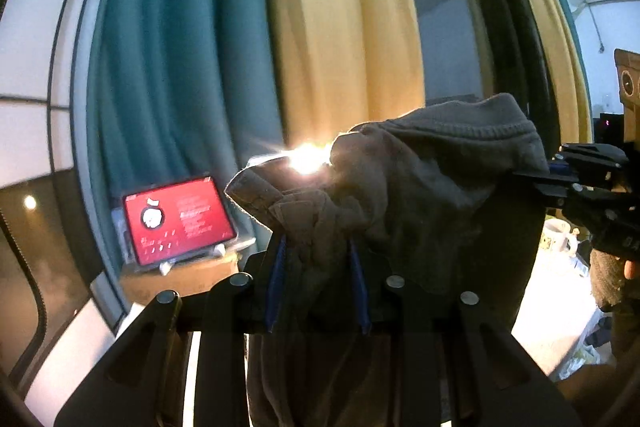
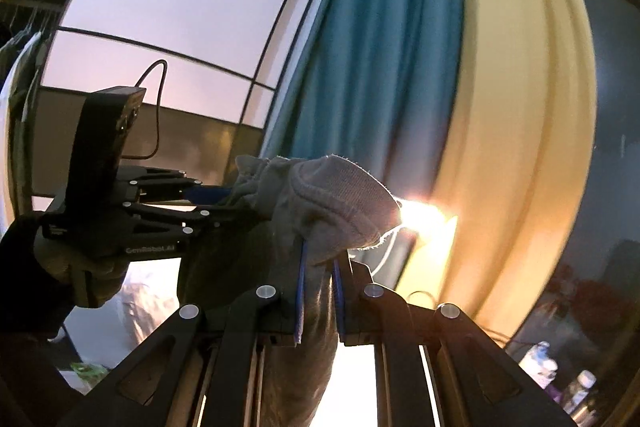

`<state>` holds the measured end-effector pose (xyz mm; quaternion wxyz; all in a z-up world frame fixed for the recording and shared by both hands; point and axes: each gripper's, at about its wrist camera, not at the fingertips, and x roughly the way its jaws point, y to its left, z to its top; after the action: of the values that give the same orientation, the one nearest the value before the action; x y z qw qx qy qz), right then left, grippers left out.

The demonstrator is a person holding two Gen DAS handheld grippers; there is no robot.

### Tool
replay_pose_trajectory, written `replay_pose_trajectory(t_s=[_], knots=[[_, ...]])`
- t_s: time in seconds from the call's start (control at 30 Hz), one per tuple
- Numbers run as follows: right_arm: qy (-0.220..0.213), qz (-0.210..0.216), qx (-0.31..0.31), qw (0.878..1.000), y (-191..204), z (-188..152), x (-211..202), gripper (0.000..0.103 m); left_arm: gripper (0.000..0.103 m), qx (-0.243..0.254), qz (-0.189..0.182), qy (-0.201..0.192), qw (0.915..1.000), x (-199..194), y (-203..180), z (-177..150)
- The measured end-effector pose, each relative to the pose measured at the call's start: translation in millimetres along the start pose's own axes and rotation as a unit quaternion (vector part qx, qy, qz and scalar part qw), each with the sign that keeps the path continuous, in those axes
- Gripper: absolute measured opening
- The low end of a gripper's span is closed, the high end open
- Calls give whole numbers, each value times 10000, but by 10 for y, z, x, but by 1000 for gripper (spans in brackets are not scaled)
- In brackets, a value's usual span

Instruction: Fold small clothes

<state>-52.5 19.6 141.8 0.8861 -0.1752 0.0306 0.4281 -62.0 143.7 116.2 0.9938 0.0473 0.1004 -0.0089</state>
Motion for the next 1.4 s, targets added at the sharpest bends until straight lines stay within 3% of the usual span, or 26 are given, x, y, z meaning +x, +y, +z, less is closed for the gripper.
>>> replay_pose_trajectory(t_s=[0.43, 0.63, 0.7, 0.87, 1.2, 1.3, 1.37, 1.4], knots=[[739, 181, 596, 9953, -143, -467, 725, 11, 28, -338, -106, 772, 9964, 485, 279, -458], [1065, 199, 862, 9904, -261, -640, 1160, 11, 28, -499, -190, 810, 9953, 714, 383, -469], [1150, 217, 947, 9886, -320, -727, 1255, 11, 13, -515, -182, 902, 9944, 824, 404, -485], [1448, 120, 1054, 9838, -471, -992, 1602, 11, 12, -650, -150, 1175, 9908, 1103, 501, -600], [2150, -8, 1443, 9659, -802, -1533, 2099, 12, 13, -1092, -15, 2219, 9689, 1702, 769, -1108], [2315, -35, 1569, 9601, -882, -1655, 2214, 12, 20, -957, -154, 2633, 9598, 1874, 711, -1272], [2415, -51, 1639, 9564, -933, -1739, 2286, 12, 49, -858, -215, 2762, 9570, 1965, 662, -1347], [2471, -62, 1664, 9546, -952, -1778, 2322, 12, 53, -799, -236, 2824, 9557, 2008, 637, -1379]])
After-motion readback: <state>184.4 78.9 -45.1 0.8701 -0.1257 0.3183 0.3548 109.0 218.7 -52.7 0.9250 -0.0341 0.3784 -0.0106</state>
